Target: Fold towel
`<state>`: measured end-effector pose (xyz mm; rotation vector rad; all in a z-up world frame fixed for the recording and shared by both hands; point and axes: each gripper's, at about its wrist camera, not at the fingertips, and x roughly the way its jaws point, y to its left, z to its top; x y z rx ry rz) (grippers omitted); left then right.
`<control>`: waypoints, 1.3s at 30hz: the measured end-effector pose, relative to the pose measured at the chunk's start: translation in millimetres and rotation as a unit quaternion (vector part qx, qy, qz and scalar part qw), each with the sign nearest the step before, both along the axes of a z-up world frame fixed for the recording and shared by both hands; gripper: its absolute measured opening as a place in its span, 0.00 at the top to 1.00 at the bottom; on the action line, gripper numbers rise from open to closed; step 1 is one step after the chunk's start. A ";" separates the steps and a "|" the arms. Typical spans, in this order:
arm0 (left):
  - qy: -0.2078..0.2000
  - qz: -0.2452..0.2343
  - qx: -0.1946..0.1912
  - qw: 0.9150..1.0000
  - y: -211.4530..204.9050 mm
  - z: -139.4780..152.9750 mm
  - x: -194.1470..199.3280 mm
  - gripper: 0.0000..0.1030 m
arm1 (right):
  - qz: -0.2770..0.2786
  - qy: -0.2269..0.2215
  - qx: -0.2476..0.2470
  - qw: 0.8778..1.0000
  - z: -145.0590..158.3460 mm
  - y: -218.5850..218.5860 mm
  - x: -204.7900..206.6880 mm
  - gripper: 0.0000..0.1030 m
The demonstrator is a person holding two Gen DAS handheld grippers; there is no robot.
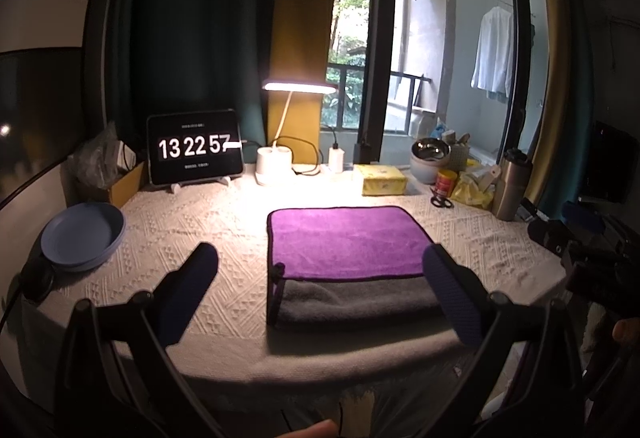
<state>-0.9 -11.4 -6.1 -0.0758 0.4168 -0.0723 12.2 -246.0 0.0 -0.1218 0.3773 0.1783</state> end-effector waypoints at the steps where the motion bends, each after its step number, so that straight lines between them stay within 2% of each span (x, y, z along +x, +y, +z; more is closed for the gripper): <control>1: 0.002 -0.002 0.000 1.000 -0.6 -1.7 1.4 0.01 | -0.001 0.003 0.001 1.000 -0.8 -0.5 2.8 0.14; 11: 0.045 -0.021 0.004 0.999 -5.8 -26.8 29.2 0.01 | -0.007 0.032 0.007 0.999 -13.9 -6.8 29.2 0.14; 21: 0.119 -0.028 -0.011 0.992 1.8 -63.2 74.6 0.01 | -0.012 0.072 0.010 0.997 -32.9 -16.8 61.3 0.14; 26: 0.139 -0.024 -0.006 0.990 7.2 -75.7 92.1 0.02 | -0.012 0.098 0.010 0.995 -46.5 -22.7 78.3 0.16; 29: 0.156 -0.026 -0.011 0.987 10.1 -85.9 105.8 0.11 | -0.011 0.112 0.011 0.994 -55.4 -26.6 87.4 0.23; 32: 0.177 -0.027 -0.007 0.984 9.7 -98.9 121.0 0.16 | -0.011 0.129 0.015 0.992 -65.7 -31.9 99.0 0.24; 39: 0.209 -0.018 0.006 0.978 11.1 -120.5 144.0 0.31 | -0.005 0.170 0.023 0.985 -92.1 -41.0 122.5 0.37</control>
